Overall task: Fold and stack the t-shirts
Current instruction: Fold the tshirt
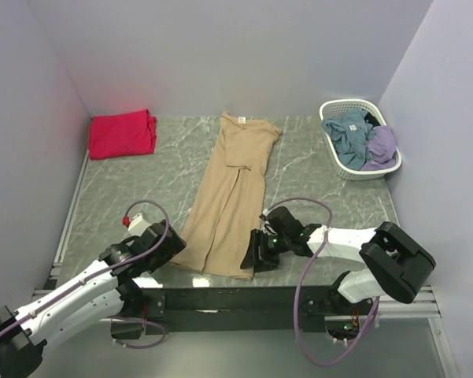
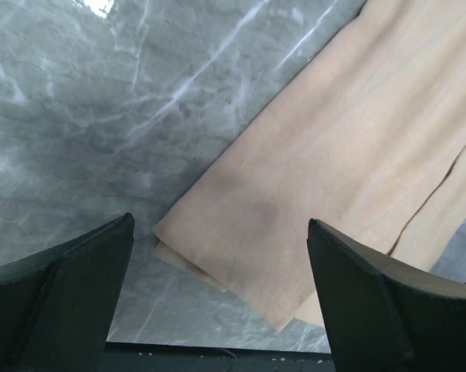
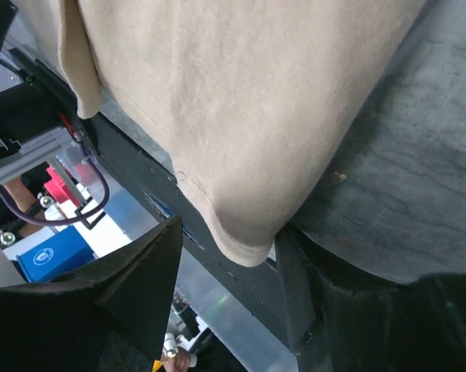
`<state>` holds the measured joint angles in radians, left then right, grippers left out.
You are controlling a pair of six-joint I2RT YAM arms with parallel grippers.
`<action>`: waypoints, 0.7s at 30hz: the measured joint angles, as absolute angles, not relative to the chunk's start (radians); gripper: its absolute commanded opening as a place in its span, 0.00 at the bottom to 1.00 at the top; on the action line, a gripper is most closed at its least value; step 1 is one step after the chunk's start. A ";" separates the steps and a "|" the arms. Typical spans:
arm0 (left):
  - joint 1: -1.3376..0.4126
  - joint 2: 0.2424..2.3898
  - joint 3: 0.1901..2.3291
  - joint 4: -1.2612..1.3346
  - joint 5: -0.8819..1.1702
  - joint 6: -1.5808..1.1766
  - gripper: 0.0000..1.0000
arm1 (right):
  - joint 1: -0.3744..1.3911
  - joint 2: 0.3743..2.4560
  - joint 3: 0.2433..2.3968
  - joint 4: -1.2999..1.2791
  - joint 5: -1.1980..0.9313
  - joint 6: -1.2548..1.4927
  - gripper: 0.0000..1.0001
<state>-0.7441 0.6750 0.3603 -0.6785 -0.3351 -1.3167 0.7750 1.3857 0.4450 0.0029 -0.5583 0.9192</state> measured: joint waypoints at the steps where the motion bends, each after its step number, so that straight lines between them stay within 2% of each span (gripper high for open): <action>1: -0.744 0.667 0.361 -0.683 -0.343 -1.323 0.99 | 0.775 1.386 0.445 0.001 -0.556 0.920 0.49; 3: -0.744 0.663 0.362 -0.693 -0.358 -1.331 0.99 | 0.777 1.389 0.445 -0.004 -0.541 0.920 0.40; 7: -0.745 0.736 0.368 -0.701 -0.365 -1.332 0.99 | 0.779 1.392 0.437 -0.007 -0.522 0.927 0.40; 11: -0.747 0.820 0.391 -0.685 -0.367 -1.323 0.92 | 0.780 1.389 0.437 -0.007 -0.519 0.928 0.42; 13: -0.748 0.831 0.395 -0.678 -0.367 -1.320 0.79 | 0.783 1.385 0.437 -0.008 -0.515 0.928 0.43; 14: -0.748 0.831 0.395 -0.677 -0.366 -1.320 0.65 | 0.783 1.382 0.437 -0.010 -0.513 0.927 0.43; 16: -0.748 0.826 0.388 -0.669 -0.357 -1.319 0.53 | 0.783 1.378 0.437 -0.014 -0.508 0.928 0.43; 17: -0.748 0.819 0.381 -0.662 -0.351 -1.313 0.43 | 0.784 1.376 0.436 -0.015 -0.505 0.928 0.43; 18: -0.748 0.810 0.375 -0.659 -0.344 -1.308 0.38 | 0.785 1.372 0.434 -0.016 -0.501 0.928 0.42; 19: -0.748 0.799 0.368 -0.655 -0.332 -1.302 0.33 | 0.786 1.367 0.431 -0.016 -0.498 0.929 0.40; 20: -0.748 0.788 0.363 -0.652 -0.321 -1.299 0.20 | 0.786 1.361 0.429 -0.020 -0.492 0.929 0.38; 21: -0.748 0.781 0.358 -0.651 -0.314 -1.302 0.14 | 0.786 1.356 0.426 -0.021 -0.487 0.930 0.31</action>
